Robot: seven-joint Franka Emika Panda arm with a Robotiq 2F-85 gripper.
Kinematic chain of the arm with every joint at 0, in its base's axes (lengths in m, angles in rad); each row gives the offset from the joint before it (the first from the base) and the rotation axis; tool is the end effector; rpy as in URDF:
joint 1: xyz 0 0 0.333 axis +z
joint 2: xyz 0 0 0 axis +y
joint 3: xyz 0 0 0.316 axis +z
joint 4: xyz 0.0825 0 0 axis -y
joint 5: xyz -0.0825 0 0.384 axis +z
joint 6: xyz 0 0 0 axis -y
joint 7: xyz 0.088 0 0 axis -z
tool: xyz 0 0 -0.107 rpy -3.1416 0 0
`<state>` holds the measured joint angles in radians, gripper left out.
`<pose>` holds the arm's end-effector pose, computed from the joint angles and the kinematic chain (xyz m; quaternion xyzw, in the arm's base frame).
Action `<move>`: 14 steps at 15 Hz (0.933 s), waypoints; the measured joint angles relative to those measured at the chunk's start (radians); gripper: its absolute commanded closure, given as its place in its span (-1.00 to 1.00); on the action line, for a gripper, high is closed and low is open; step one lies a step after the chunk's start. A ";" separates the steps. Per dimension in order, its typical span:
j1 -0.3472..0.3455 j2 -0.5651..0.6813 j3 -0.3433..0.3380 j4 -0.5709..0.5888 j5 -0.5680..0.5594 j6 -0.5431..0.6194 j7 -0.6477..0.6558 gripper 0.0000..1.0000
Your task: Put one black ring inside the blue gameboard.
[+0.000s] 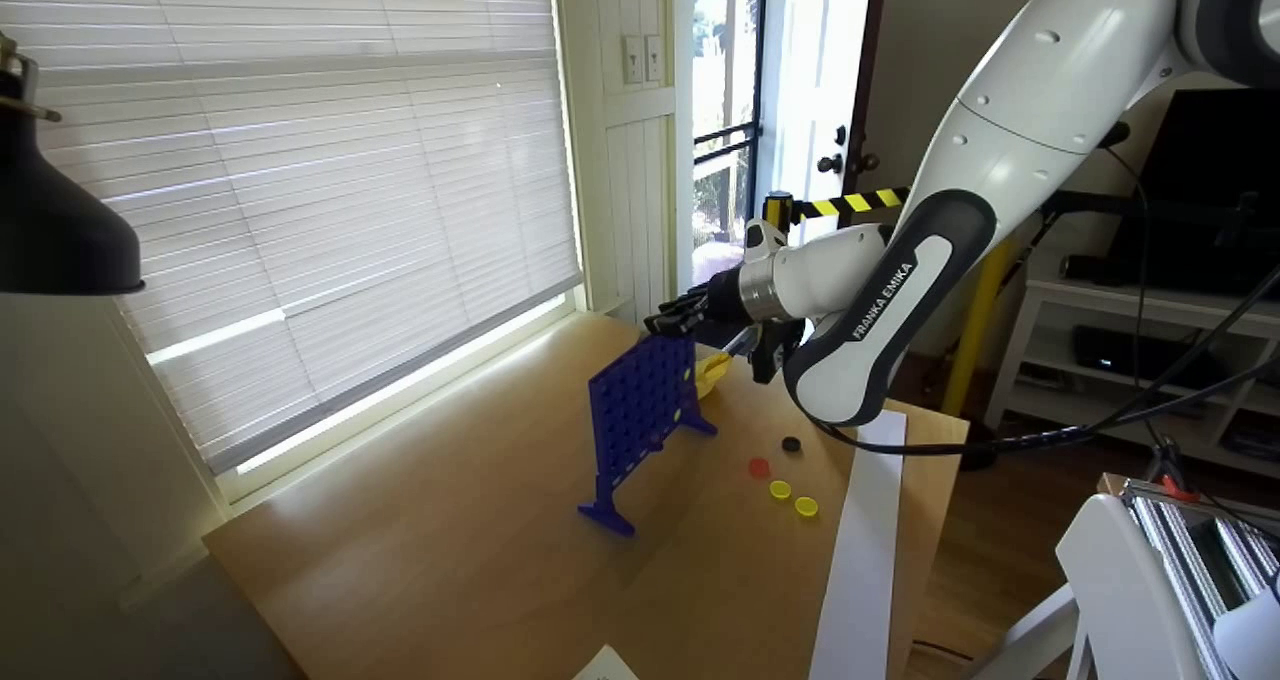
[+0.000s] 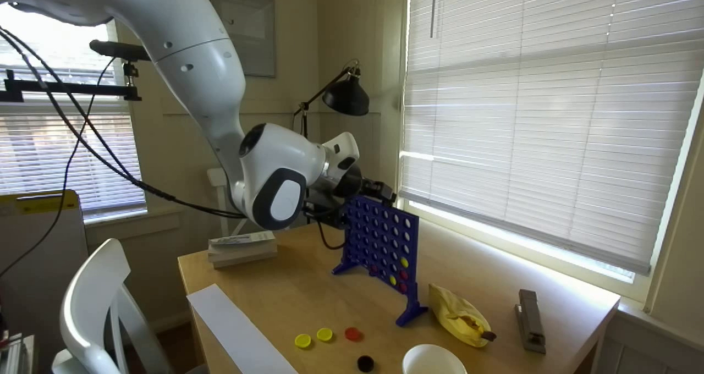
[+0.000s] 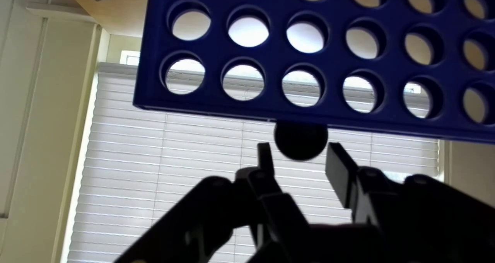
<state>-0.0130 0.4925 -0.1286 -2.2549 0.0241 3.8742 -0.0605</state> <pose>0.5749 -0.0793 0.2854 0.8437 -0.0235 0.5307 0.0775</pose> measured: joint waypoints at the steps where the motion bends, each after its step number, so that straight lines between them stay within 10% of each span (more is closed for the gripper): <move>1: 0.000 -0.002 0.000 0.000 0.000 0.010 -0.004 -0.59; 4: 0.001 -0.019 -0.002 -0.003 0.002 0.090 -0.020 -0.98; 14: 0.004 -0.381 0.081 -0.335 0.001 -0.056 0.061 -1.00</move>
<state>-0.0089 0.1111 -0.0475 -2.5900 0.0250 3.8185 0.0001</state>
